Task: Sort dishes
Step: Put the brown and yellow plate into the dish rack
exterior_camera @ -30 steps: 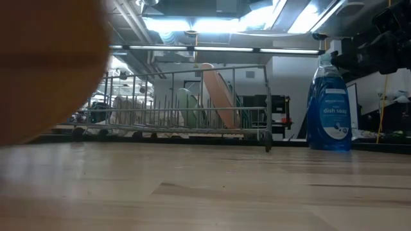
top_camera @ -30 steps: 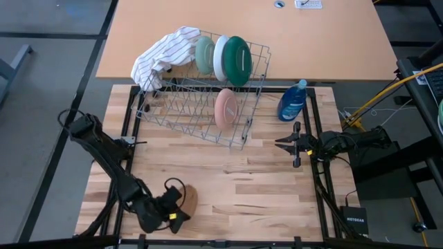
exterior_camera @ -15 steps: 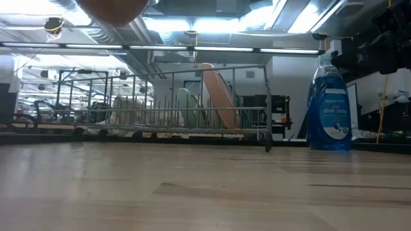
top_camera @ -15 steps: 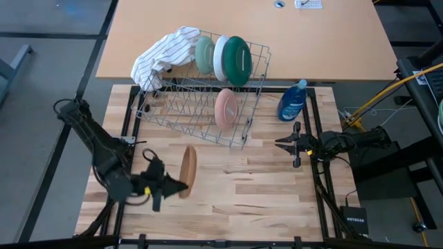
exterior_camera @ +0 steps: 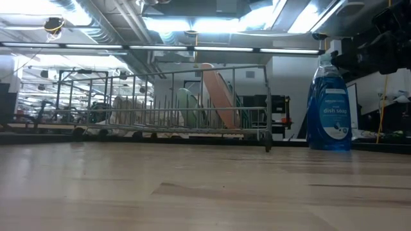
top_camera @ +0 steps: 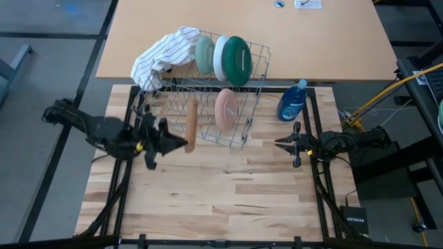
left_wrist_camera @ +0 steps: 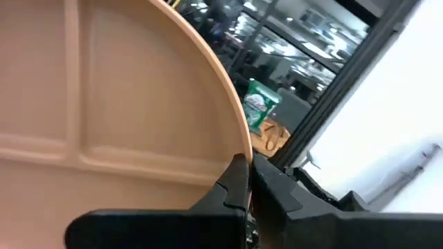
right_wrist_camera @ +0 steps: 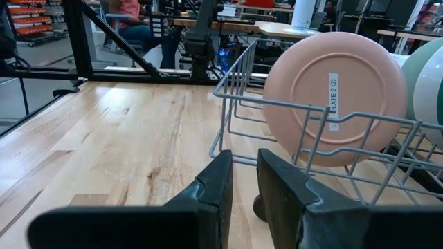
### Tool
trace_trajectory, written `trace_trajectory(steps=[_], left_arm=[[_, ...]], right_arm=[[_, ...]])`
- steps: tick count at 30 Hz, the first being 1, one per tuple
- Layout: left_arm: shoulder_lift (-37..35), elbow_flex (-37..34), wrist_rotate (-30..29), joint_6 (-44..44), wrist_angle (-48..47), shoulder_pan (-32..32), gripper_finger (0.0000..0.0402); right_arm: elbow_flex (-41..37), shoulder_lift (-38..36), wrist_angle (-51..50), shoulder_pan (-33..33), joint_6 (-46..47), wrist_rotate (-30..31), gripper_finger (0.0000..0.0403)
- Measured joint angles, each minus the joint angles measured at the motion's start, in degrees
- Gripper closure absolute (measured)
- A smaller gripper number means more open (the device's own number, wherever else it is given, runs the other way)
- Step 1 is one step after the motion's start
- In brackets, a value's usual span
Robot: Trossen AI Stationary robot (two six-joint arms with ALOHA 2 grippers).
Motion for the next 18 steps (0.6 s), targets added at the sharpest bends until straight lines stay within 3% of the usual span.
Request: trace_trajectory(steps=[11, 18], left_arm=[[-1.67, 0.00, 28.39, 0.18, -6.96, 25.34, 0.0401], [0.78, -0.05, 43.08, -0.79, -6.92, 38.69, 0.0401]], right_arm=[[0.00, 0.00, 0.00, -0.02, 0.00, 0.00, 0.0331], [0.00, -0.01, 0.00, -0.01, 0.00, -0.02, 0.0331]])
